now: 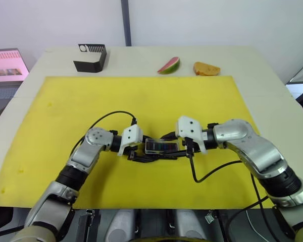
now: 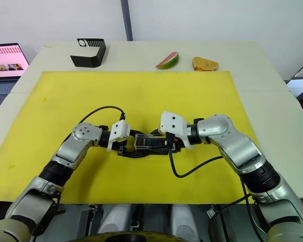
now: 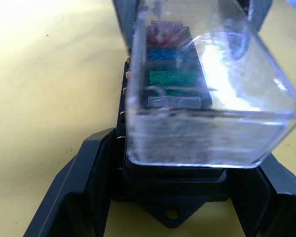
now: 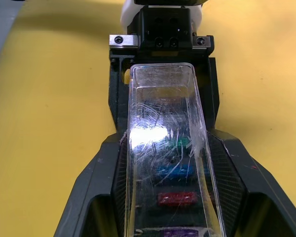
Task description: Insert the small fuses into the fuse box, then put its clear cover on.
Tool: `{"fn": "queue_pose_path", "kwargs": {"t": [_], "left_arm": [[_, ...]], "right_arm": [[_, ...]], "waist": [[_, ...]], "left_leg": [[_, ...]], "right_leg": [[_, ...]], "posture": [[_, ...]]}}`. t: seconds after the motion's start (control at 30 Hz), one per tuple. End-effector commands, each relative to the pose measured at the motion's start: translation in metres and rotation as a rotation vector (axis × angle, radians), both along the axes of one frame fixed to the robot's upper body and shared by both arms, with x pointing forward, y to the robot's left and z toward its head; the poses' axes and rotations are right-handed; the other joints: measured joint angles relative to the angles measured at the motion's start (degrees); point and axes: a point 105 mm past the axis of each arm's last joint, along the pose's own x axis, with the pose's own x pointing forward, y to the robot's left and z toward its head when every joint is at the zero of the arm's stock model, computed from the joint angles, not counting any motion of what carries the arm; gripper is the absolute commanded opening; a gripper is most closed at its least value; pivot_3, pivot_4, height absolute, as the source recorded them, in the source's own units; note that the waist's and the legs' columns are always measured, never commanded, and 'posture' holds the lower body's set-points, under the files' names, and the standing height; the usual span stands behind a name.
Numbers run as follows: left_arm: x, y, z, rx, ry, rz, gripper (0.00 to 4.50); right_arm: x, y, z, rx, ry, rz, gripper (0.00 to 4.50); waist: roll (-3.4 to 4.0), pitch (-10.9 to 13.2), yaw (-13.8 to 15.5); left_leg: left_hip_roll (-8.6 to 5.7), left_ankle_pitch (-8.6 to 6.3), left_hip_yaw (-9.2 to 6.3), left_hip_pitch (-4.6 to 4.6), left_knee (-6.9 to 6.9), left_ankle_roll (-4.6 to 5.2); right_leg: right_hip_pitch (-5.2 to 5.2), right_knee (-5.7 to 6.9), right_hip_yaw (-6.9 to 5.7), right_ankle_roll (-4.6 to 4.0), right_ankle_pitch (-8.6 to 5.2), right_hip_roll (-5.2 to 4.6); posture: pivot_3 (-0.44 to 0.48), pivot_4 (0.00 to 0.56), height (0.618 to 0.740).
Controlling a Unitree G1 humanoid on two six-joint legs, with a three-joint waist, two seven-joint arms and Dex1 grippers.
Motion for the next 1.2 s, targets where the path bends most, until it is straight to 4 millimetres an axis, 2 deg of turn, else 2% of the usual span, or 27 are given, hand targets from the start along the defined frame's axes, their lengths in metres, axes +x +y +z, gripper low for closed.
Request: {"fn": "queue_pose_path", "kwargs": {"t": [0.03, 0.43, 0.73, 0.8, 0.93, 1.1, 1.2], "left_arm": [[0.002, 0.001, -0.003, 0.018, -0.005, 0.018, 2.60], [0.001, 0.000, -0.003, 0.007, 0.001, 0.029, 2.60], [0.006, -0.001, 0.000, 0.011, -0.013, 0.033, 2.60], [0.006, -0.001, 0.001, 0.011, -0.015, 0.034, 2.60], [0.005, 0.000, 0.001, 0.012, -0.009, 0.032, 2.60], [0.004, 0.000, 0.001, 0.013, -0.009, 0.029, 2.60], [0.003, 0.001, 0.001, 0.014, -0.009, 0.028, 2.60]], "right_arm": [[0.002, 0.002, 0.009, 0.008, -0.042, 0.016, 1.71], [0.003, -0.008, -0.002, -0.026, -0.033, -0.003, 1.71], [0.004, -0.007, -0.006, -0.027, -0.032, -0.015, 1.71], [0.004, -0.008, -0.004, -0.026, -0.031, -0.017, 2.76], [0.000, -0.008, 0.009, -0.020, -0.069, 0.002, 4.44], [0.005, -0.009, 0.016, 0.008, -0.092, -0.046, 4.44], [0.005, -0.011, 0.010, 0.000, -0.085, -0.058, 4.44]], "waist": [[0.00, 0.00, 0.00], [0.00, 0.00, 0.00], [0.00, 0.00, 0.03], [0.00, 0.00, 0.05], [0.00, 0.00, 0.03], [0.00, 0.00, 0.02], [0.00, 0.00, 0.01]], "left_leg": [[0.00, -0.01, 0.00, 0.00, 0.01, 0.01], [0.00, -0.02, -0.01, 0.00, 0.06, 0.03], [0.00, -0.03, -0.02, 0.00, 0.12, 0.04], [0.00, -0.03, -0.02, 0.00, 0.13, 0.05], [0.00, -0.04, -0.02, -0.01, 0.15, 0.06], [0.00, -0.05, -0.03, -0.01, 0.16, 0.08], [0.00, -0.05, -0.03, -0.01, 0.16, 0.07]], "right_leg": [[0.00, 0.00, 0.00, 0.00, 0.00, 0.00], [0.03, 0.01, 0.00, 0.00, 0.00, -0.01], [0.06, 0.01, 0.00, 0.00, 0.00, -0.01], [0.07, 0.01, 0.00, 0.00, 0.00, -0.01], [0.07, 0.01, 0.00, 0.00, 0.00, -0.01], [0.07, 0.01, 0.00, 0.00, 0.00, -0.02], [0.07, 0.01, 0.00, 0.00, 0.00, -0.02]], "posture": [[0.000, 0.150, 0.740], [0.000, 0.150, 0.740], [0.000, 0.150, 0.740], [0.000, 0.150, 0.740], [0.000, 0.150, 0.740], [0.000, 0.150, 0.740], [0.000, 0.150, 0.740]]}}
